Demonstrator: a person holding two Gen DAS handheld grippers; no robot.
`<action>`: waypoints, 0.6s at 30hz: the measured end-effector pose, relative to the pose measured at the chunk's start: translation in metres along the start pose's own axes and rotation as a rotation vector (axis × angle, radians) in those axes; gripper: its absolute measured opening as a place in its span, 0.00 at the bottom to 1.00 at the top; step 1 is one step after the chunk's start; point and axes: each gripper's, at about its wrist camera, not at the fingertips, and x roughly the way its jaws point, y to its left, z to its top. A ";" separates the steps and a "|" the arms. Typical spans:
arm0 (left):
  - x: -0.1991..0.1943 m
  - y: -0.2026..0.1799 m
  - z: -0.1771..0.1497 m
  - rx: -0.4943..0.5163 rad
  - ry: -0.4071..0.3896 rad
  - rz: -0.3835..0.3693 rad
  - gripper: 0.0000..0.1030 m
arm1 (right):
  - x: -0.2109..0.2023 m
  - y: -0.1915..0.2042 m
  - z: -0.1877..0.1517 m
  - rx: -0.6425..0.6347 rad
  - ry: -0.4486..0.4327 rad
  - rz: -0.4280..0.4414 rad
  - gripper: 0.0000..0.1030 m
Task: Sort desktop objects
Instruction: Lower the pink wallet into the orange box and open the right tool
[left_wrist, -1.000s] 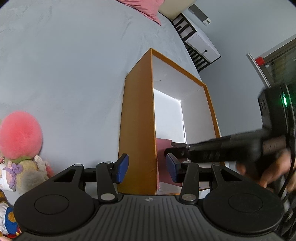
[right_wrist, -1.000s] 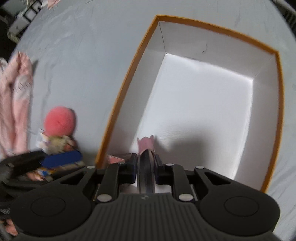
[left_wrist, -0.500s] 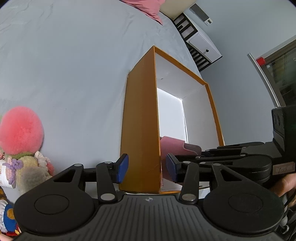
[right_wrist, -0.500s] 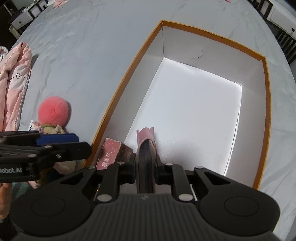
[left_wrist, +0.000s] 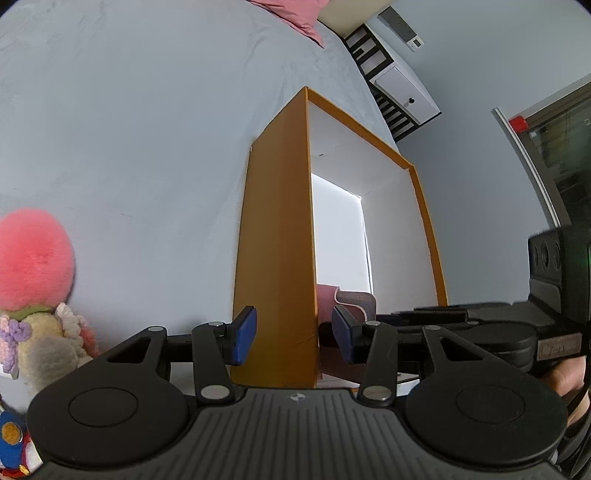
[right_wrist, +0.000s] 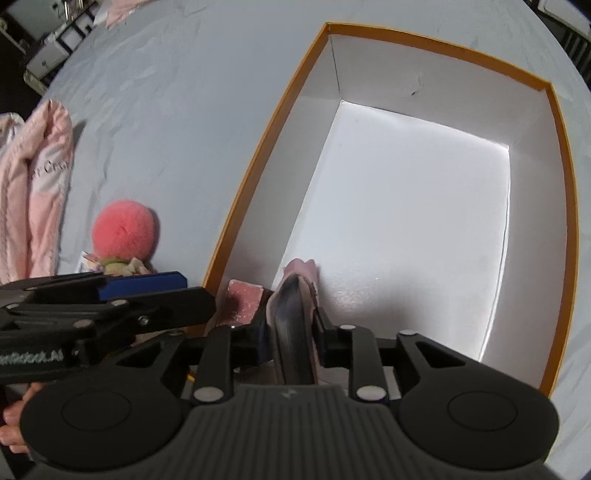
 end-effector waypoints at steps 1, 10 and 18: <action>0.000 0.001 0.000 -0.002 -0.001 -0.001 0.50 | -0.001 -0.003 -0.003 0.017 -0.010 0.013 0.30; 0.001 0.002 0.002 -0.015 -0.003 -0.004 0.50 | -0.005 -0.021 -0.021 0.157 -0.047 0.055 0.22; 0.006 0.004 0.005 -0.028 -0.002 -0.007 0.49 | -0.002 -0.004 -0.011 0.132 0.005 -0.015 0.20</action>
